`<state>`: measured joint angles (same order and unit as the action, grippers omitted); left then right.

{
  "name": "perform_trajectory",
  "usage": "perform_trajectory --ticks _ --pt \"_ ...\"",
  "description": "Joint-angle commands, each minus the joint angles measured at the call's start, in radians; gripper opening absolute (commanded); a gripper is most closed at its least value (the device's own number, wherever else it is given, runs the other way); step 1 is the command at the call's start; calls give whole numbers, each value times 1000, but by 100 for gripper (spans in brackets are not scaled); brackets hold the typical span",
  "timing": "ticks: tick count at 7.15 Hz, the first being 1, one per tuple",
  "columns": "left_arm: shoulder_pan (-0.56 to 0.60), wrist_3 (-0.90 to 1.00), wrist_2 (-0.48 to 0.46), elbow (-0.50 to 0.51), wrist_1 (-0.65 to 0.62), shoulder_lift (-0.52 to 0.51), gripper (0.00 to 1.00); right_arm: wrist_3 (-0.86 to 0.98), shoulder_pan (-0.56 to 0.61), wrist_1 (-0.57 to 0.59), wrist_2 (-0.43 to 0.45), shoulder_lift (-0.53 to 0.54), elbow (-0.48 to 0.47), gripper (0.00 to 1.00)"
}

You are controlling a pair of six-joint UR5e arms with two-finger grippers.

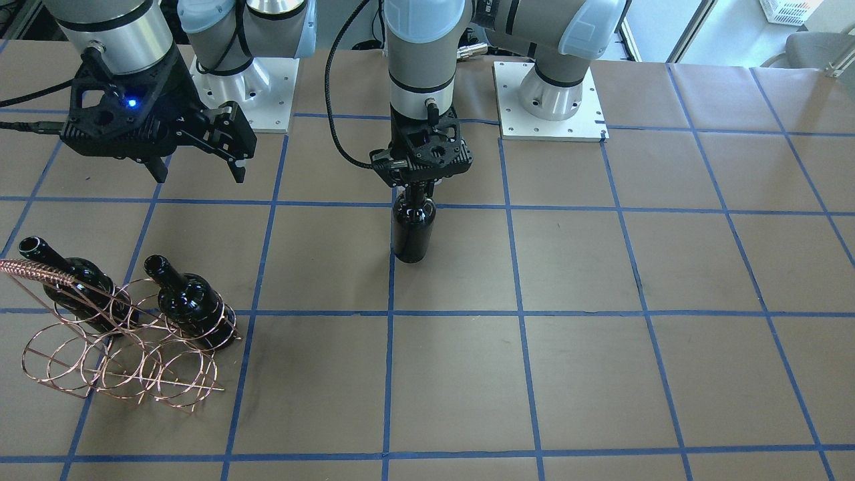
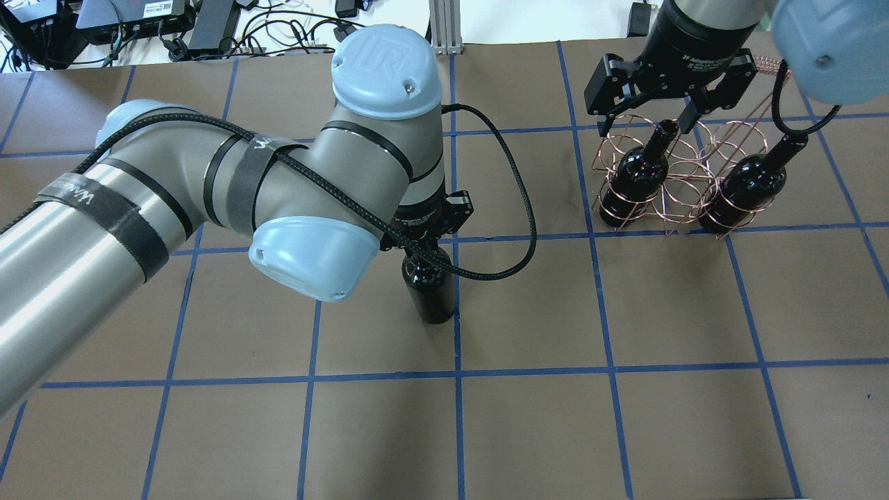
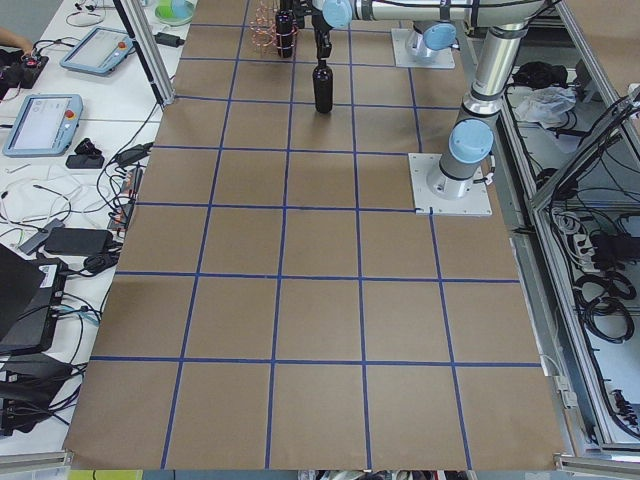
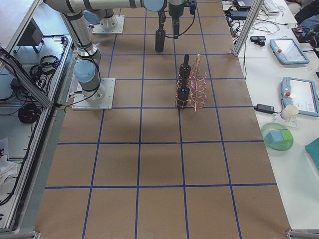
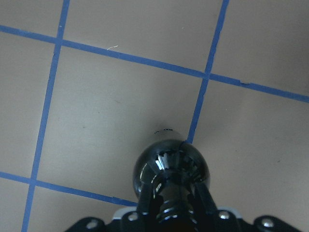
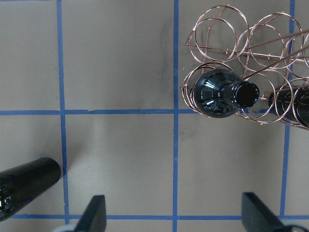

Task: Place wine into wine basket
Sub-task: 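Drag the bottle with the left gripper toward the table center, then open the left gripper and lift it away from the bottle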

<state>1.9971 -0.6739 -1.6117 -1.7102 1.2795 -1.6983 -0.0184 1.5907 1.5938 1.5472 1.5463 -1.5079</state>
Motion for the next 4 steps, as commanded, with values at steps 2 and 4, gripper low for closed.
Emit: perform_trajectory --ticks 2,4 --pt "5 -21 -11 -8 0 -3 0 2 0 -2 -5 2 0 100" --pt "5 -22 -1 -8 0 -4 0 -12 0 -3 -12 3 0 100"
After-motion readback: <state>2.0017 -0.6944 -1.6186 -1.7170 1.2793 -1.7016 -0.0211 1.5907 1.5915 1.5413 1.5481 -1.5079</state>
